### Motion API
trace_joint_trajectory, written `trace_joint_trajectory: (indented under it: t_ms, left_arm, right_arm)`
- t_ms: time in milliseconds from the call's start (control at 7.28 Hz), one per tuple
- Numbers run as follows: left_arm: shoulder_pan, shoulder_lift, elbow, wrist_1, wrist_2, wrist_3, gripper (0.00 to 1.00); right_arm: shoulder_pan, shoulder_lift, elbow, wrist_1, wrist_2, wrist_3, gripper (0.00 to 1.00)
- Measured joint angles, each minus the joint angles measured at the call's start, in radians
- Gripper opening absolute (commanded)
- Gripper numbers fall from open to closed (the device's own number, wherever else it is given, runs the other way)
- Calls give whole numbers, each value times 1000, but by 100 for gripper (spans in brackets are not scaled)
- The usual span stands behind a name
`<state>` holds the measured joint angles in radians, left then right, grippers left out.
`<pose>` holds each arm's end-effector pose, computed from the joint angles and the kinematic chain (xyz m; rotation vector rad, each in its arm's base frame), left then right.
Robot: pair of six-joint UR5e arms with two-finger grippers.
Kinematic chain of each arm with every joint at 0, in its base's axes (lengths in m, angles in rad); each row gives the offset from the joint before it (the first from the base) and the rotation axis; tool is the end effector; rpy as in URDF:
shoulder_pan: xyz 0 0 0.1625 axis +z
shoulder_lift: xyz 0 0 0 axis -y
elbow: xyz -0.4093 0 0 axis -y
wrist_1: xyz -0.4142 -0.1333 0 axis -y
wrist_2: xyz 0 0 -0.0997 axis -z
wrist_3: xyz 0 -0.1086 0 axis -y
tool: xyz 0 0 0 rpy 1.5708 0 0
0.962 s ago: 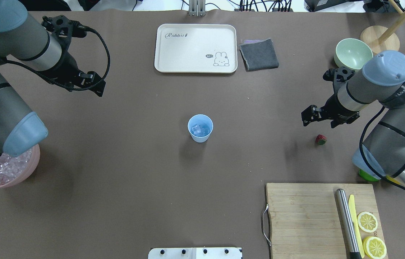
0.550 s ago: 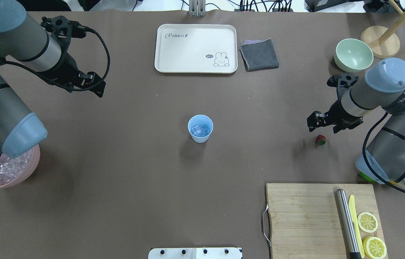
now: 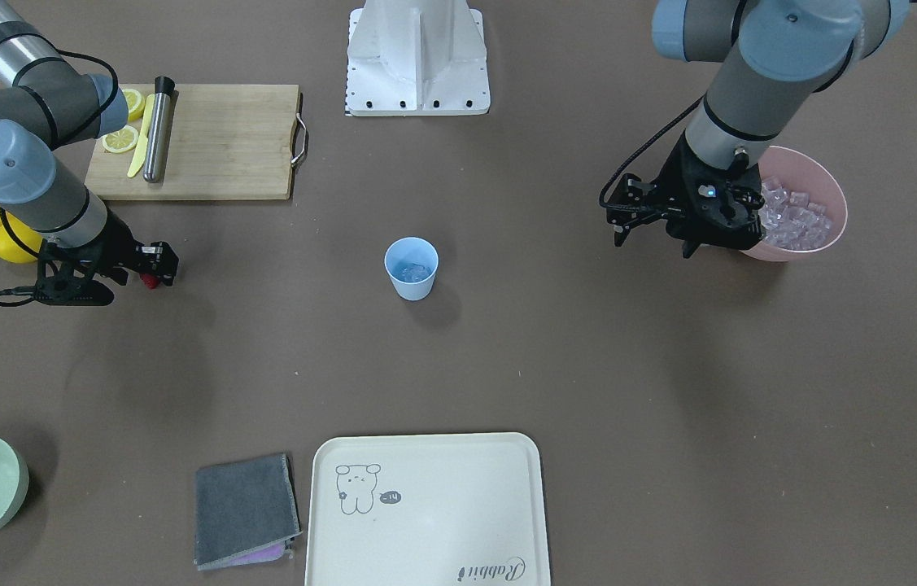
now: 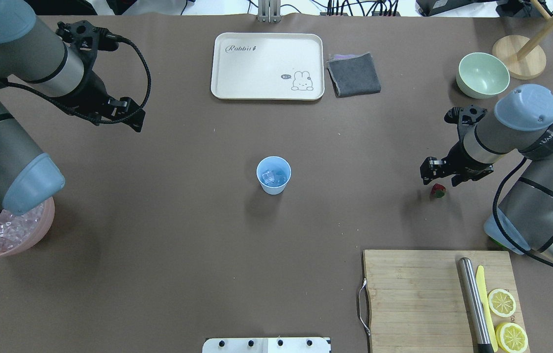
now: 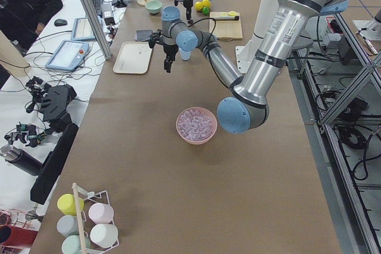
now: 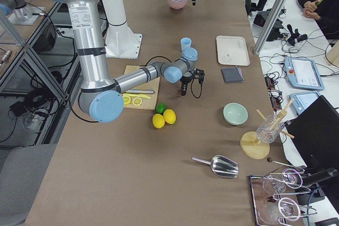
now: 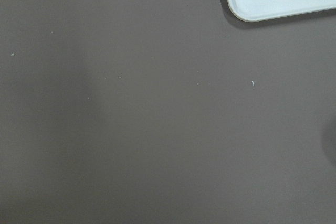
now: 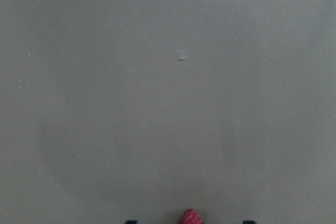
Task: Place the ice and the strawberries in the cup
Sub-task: 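Lower the right gripper onto the red strawberry and grasp it, then carry the strawberry with the right gripper over the blue cup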
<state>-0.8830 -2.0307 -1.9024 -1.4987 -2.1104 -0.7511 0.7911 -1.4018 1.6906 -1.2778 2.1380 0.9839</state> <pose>0.3268 -0.5199 0.2390 0.1876 0.8496 0.1348 -0.3682 -0.4790 0.4697 -0.0654 -0.7862 0.0285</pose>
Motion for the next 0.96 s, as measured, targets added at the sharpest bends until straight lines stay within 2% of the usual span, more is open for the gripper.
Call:
trace_joint_trajectory:
  t_ms: [137, 275, 687, 962]
  left_arm:
    - [-1, -2, 0, 3, 0, 0, 91]
    - [-4, -4, 0, 13, 0, 0, 91]
    - [-15, -6, 3, 32, 0, 7, 91]
    - [-36, 3, 3, 31, -2, 33, 91]
  right_arm:
    - [-3, 0, -1, 0, 1, 0, 9]
    - [-4, 0, -1, 0, 3, -1, 0]
    - [-4, 5, 22, -7, 11, -21, 0]
    - [-11, 42, 104, -61, 9, -7, 0]
